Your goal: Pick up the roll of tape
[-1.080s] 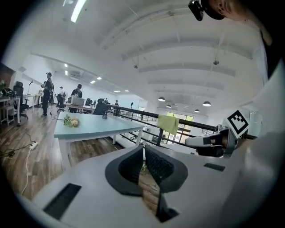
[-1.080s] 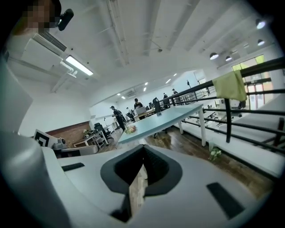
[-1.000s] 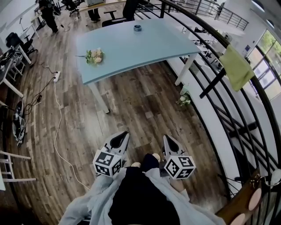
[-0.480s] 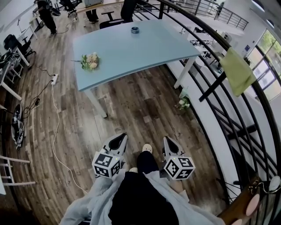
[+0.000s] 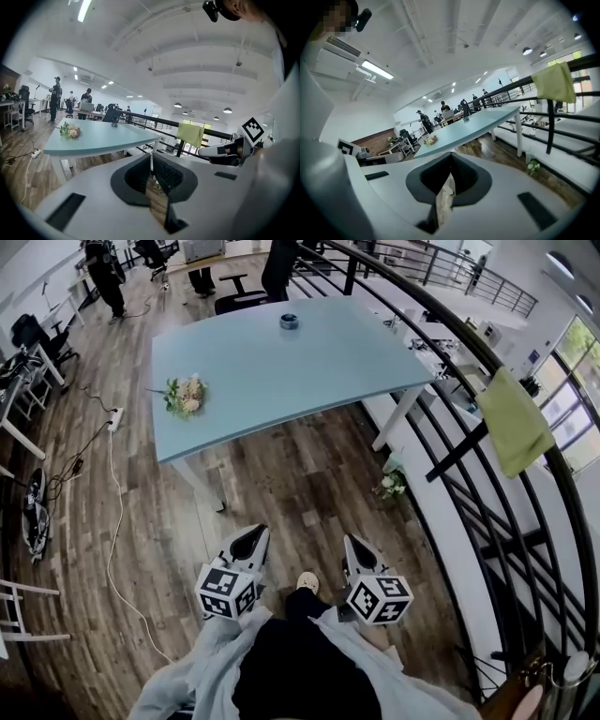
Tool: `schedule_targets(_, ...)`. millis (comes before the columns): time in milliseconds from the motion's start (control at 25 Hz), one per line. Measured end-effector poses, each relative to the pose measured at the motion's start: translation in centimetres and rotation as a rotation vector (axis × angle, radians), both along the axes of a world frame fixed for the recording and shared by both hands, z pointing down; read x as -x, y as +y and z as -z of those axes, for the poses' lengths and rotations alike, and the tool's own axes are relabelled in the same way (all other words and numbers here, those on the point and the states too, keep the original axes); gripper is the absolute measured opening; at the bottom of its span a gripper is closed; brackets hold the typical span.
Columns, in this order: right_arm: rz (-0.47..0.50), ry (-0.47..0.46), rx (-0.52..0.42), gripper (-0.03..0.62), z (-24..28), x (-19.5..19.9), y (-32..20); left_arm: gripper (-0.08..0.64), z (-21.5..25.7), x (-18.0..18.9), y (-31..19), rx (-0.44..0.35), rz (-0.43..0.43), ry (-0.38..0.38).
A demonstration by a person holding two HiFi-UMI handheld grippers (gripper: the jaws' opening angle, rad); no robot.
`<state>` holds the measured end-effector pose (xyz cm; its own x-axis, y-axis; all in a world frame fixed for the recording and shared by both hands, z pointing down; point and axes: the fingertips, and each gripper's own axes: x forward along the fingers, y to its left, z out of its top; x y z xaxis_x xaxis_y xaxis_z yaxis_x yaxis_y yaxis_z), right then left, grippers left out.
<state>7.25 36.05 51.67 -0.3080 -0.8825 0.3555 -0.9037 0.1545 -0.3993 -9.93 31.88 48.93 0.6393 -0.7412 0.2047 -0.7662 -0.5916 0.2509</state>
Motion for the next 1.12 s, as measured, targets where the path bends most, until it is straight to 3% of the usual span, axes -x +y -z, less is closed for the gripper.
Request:
schedule_targets(640, 0.025, -0.002, -0.020, 0.006, 0.6, -3.2, -7.3, 0.029, -0.3, -2.8, -6.3, -0.008, 0.048, -0.007)
schedule_targets(1120, 0.058, -0.024, 0.032, 0.006, -2.0, -3.0, -6.4, 0.029, -2.6, -3.0, -5.1, 0.038, 0.065, -0.023)
